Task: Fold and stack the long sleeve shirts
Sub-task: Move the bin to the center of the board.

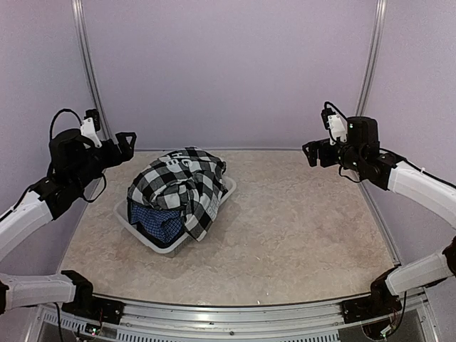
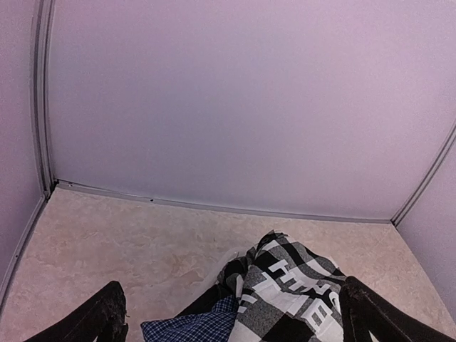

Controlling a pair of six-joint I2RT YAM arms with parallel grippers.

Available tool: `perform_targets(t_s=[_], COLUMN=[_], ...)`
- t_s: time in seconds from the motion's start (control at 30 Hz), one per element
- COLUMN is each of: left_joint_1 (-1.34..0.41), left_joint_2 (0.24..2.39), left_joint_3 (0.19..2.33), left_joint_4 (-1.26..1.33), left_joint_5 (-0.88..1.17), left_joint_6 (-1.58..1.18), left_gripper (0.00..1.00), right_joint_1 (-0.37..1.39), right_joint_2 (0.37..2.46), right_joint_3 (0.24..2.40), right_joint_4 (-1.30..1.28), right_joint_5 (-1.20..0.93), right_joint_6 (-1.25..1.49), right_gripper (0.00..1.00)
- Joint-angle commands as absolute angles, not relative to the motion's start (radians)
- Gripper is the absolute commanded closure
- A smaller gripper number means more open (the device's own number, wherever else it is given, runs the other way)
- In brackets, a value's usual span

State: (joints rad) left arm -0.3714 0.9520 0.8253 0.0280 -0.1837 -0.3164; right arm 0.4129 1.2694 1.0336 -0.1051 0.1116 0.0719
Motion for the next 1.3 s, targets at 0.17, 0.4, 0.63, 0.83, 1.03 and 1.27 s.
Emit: perform_targets(t_s=[0.17, 0.4, 0.63, 0.83, 1.03, 1.27], left_joint_1=[-0.419, -0.447, -0.353, -0.138, -0.092, -0.036], left_joint_2=[0.968, 0.982, 1.021, 1.052, 1.147, 1.29], left_joint_3=[0.845, 0.867, 0.903, 0.862, 0.862, 0.851], left_joint_4=[0.011, -0.05, -0.291, -0.389, -0.505, -0.485], left_joint_5=[-0.197, -0.219, -0.114, 0.084, 0.04, 0.14], left_joint_6=[-0.278, -0.269, -0.315, -0.328, -0.285, -0.263], left_gripper=[0.01, 0.01, 0.03, 0.05, 0.2, 0.35], right_joint_1=[0.411, 0.411, 0.418, 0.422, 0.423, 0.423], right_joint_2=[1.25, 1.266, 1.268, 1.253, 1.234, 1.23], right_joint_3=[1.045, 1.089, 1.115, 1.074, 1.037, 1.012], right_joint_4=[-0.104, -0.176, -0.285, -0.271, -0.242, -0.218], right_joint_5=[0.117, 0.104, 0.015, -0.037, -0.073, -0.081], right_joint_6=[0.086, 0.091, 0.087, 0.091, 0.112, 0.115], right_gripper=[0.01, 0.0, 0.0, 0.0, 0.01, 0.0])
